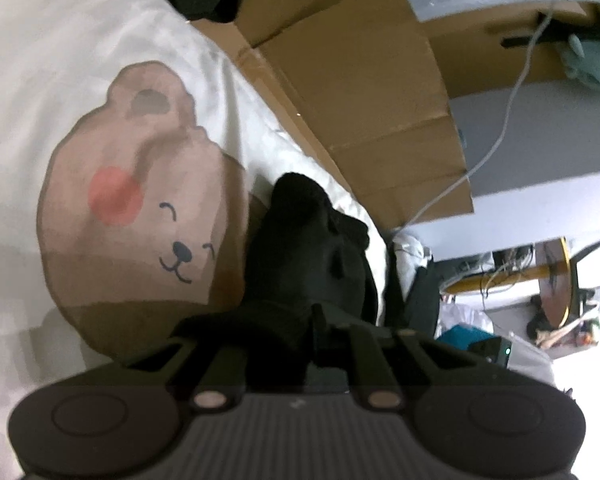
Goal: Fold clothes
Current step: 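Lower the folded hem end onto the waistband with both grippers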
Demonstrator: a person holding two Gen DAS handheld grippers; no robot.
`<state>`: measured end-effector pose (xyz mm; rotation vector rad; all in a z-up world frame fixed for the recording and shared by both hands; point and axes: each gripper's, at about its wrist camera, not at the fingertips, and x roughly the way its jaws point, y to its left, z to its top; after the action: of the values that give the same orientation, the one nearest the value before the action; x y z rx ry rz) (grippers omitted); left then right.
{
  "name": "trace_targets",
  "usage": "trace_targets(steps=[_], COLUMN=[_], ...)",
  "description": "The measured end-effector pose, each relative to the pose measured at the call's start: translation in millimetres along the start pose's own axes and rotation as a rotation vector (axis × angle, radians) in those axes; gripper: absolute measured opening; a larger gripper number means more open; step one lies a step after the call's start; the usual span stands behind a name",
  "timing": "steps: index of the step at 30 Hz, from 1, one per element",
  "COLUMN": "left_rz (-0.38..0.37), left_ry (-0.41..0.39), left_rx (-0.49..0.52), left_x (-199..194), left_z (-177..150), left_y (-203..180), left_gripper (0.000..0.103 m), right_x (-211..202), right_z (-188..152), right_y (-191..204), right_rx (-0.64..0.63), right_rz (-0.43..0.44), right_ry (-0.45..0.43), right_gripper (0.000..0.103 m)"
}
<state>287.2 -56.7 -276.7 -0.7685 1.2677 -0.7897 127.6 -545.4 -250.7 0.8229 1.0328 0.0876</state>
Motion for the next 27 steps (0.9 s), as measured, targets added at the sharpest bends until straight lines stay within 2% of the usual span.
trace_targets(steps=[3, 4, 6, 9, 18, 21, 24, 26, 27], left_rz=[-0.008, -0.012, -0.011, 0.001, 0.022, 0.059, 0.090, 0.089, 0.076], left_ry=[0.025, 0.032, 0.041, 0.046, 0.060, 0.074, 0.102, 0.122, 0.131], left_rx=[-0.007, 0.004, 0.015, 0.027, 0.068, 0.108, 0.175, 0.188, 0.187], left_x=[3.0, 3.2, 2.6, -0.6, -7.8, -6.5, -3.9, -2.3, -2.2], left_z=[-0.5, -2.1, -5.9, -11.4, -24.4, -30.6, -36.9, -39.6, -40.4], left_y=[0.3, -1.1, -2.3, -2.3, -1.3, -2.8, -4.1, -2.4, -1.1], left_gripper=[0.044, 0.049, 0.049, 0.050, 0.053, 0.053, 0.054, 0.053, 0.048], right_x=[0.2, -0.1, -1.1, -5.2, -10.0, -7.1, -5.1, -2.9, -3.4], right_z=[-0.5, -0.7, -1.7, -6.8, -22.5, -31.4, -36.3, -39.6, -40.1], right_y=[-2.5, -2.9, -3.8, -3.3, 2.7, 5.3, 6.1, 6.3, 8.0], right_rx=[0.037, 0.045, 0.060, 0.048, -0.039, -0.097, -0.129, -0.146, -0.154], right_rz=[0.023, 0.033, 0.051, 0.062, 0.024, -0.037, -0.041, -0.047, -0.032], right_ry=[0.008, 0.012, 0.020, 0.040, 0.087, 0.105, 0.124, 0.141, 0.149], right_gripper=[0.012, 0.014, 0.029, 0.040, 0.040, 0.040, 0.040, 0.040, 0.040])
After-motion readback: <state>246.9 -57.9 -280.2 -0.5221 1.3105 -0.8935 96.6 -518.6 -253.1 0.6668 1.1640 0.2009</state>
